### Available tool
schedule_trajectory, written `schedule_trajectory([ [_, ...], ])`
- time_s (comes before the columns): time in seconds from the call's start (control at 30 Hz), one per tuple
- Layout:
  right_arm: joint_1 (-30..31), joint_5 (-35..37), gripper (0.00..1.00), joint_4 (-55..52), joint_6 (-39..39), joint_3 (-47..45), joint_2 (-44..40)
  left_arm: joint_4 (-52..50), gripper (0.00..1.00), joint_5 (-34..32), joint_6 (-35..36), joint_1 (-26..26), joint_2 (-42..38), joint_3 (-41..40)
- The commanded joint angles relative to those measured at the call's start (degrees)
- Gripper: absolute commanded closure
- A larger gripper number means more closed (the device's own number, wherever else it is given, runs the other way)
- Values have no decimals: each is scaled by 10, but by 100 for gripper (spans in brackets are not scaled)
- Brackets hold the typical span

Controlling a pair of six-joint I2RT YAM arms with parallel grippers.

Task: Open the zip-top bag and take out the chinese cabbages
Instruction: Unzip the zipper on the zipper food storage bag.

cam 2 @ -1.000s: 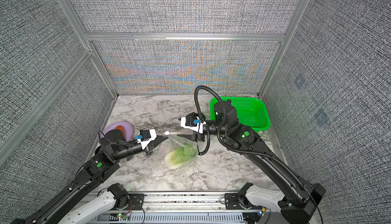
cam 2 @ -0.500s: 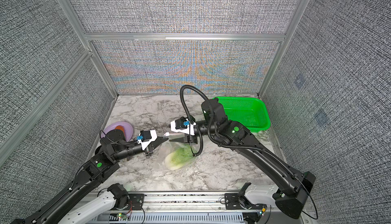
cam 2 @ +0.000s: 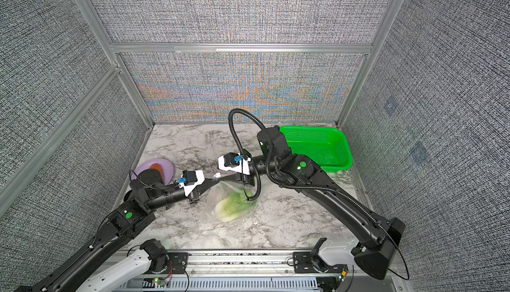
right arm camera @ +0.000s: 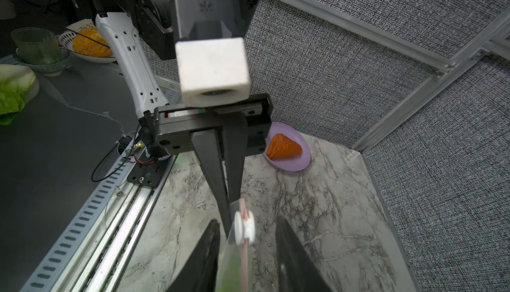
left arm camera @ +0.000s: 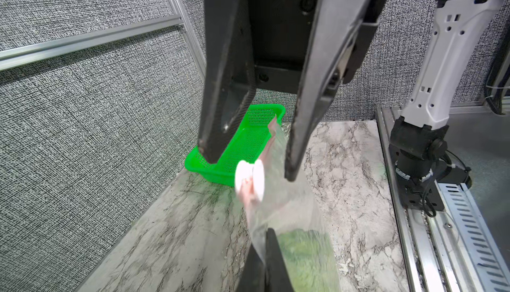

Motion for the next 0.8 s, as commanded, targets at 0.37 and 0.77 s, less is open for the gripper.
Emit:
schedule_trajectory([
  [0.37, 3, -2, 71, -30, -12, 14, 15, -1, 100, 6, 6, 0, 1, 7],
  [0.77, 4, 3, 76, -30, -13, 13, 14, -5, 100, 7, 9, 0, 3, 7],
])
